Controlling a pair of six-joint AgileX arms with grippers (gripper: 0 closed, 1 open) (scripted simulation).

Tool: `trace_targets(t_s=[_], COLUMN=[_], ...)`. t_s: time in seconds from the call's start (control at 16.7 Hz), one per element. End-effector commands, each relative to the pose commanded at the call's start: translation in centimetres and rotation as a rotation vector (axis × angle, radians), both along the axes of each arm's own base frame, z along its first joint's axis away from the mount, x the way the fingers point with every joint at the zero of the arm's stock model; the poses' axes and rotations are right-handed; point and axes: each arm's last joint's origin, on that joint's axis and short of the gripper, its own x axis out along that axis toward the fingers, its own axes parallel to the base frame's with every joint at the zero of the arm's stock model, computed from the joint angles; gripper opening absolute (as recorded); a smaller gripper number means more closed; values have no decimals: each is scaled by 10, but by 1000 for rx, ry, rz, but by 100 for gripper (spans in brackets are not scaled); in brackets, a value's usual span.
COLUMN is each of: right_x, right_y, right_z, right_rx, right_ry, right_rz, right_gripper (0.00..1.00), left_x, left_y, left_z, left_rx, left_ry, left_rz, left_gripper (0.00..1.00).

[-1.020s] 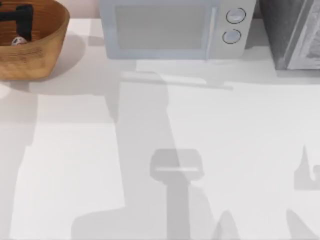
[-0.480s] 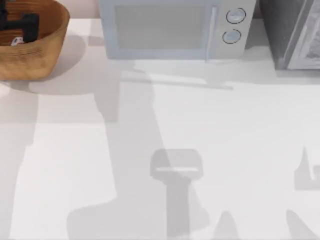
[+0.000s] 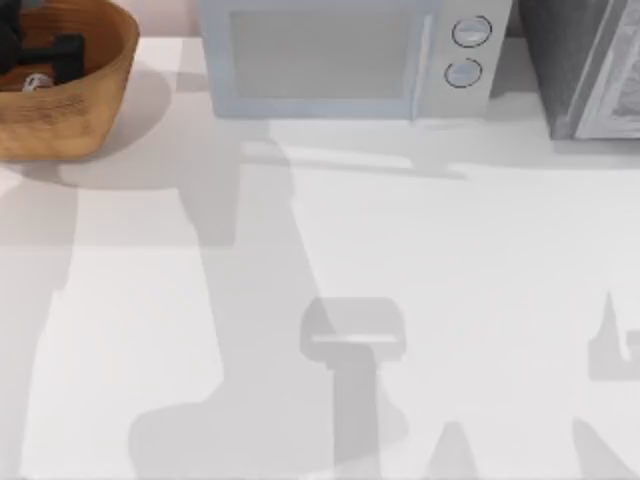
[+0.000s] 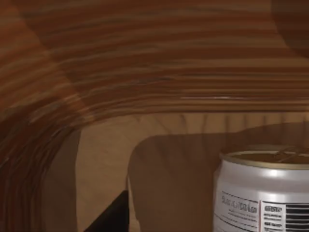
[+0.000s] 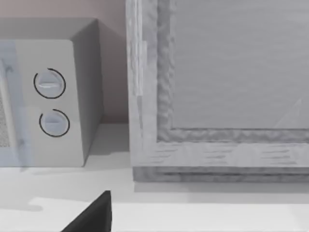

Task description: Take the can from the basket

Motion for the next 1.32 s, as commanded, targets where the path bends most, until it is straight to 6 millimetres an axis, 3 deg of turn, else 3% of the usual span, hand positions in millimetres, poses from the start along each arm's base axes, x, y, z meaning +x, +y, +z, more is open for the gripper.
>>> trace_targets(t_s=[0.06, 0.84, 1.32], right_x=[0, 0, 0], right_y=[0, 0, 0], right_z=[0, 0, 0], right_rx=[0, 0, 0], right_ry=[0, 0, 0], right_rz=[0, 0, 0], right_gripper=[100, 100, 100], left_x=[0, 0, 0], left_y=[0, 0, 0], left_z=[0, 0, 0], left_rx=[0, 0, 0], left_ry=[0, 0, 0], left_rz=[0, 0, 0], left_gripper=[100, 2, 0])
